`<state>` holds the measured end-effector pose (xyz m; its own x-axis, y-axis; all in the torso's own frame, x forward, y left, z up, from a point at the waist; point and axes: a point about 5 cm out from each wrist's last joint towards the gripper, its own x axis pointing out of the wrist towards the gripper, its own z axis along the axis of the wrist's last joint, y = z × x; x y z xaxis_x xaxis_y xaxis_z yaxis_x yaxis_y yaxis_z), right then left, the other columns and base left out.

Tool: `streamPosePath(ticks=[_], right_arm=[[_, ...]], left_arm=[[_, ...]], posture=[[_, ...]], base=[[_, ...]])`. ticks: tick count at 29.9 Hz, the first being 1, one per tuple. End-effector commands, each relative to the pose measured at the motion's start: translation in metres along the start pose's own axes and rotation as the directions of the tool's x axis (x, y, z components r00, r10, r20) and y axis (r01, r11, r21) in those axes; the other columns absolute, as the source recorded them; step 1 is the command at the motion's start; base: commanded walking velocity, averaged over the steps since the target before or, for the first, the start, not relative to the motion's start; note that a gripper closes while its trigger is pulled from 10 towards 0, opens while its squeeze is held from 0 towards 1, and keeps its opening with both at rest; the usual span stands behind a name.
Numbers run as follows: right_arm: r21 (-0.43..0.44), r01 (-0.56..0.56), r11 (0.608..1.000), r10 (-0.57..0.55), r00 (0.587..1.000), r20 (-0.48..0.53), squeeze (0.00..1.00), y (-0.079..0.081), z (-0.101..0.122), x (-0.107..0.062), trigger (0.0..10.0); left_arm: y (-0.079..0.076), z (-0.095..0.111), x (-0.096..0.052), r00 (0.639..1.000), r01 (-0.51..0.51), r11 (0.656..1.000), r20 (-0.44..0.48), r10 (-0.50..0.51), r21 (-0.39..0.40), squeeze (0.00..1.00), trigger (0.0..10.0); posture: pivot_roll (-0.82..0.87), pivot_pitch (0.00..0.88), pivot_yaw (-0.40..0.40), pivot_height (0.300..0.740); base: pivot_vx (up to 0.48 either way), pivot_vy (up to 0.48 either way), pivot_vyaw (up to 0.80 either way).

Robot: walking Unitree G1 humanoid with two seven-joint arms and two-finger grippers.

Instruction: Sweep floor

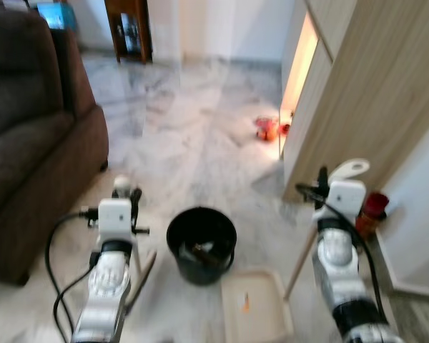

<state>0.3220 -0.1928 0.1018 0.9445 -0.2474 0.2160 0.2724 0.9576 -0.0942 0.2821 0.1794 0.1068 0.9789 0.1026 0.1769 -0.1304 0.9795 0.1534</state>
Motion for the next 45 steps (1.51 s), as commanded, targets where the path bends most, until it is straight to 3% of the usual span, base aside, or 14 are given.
streamPosePath(ticks=[1,16,25,30,45], right_arm=[[0.001,0.000,1.000,0.000,1.000,0.031,0.00,-0.002,0.006,0.004,10.0],[0.011,-0.017,1.000,0.017,1.000,0.025,0.00,-0.002,0.004,0.002,10.0],[0.023,-0.015,1.000,0.015,1.000,0.001,0.00,-0.003,0.000,0.001,10.0],[0.058,0.018,0.998,-0.015,0.999,-0.037,0.00,-0.006,-0.005,0.001,10.0],[0.046,0.018,0.999,-0.016,0.999,-0.042,0.00,-0.008,-0.006,0.001,10.0]], left_arm=[[0.001,0.009,0.003,0.999,-0.010,1.000,0.048,0.010,-0.009,0.00,10.0],[0.000,0.008,0.002,0.999,-0.012,1.000,0.046,0.013,-0.013,0.00,10.0],[-0.001,0.005,0.002,0.999,-0.007,1.000,0.034,0.008,-0.008,0.00,10.0],[-0.001,0.003,0.004,1.000,0.000,1.000,0.028,0.000,-0.007,0.00,10.0],[-0.002,0.002,0.007,1.000,0.018,1.000,0.025,-0.018,-0.003,0.00,10.0]], posture=[[0.10,0.000,-0.038,0.740],[0.10,0.000,-0.043,0.740],[0.09,0.000,-0.045,0.740],[0.09,0.000,-0.042,0.740],[0.09,0.000,-0.045,0.740]], base=[[-0.266,0.000,0.00],[-0.263,0.000,0.00],[0.000,0.000,0.00],[0.000,0.000,-0.80],[0.000,0.000,-0.80]])
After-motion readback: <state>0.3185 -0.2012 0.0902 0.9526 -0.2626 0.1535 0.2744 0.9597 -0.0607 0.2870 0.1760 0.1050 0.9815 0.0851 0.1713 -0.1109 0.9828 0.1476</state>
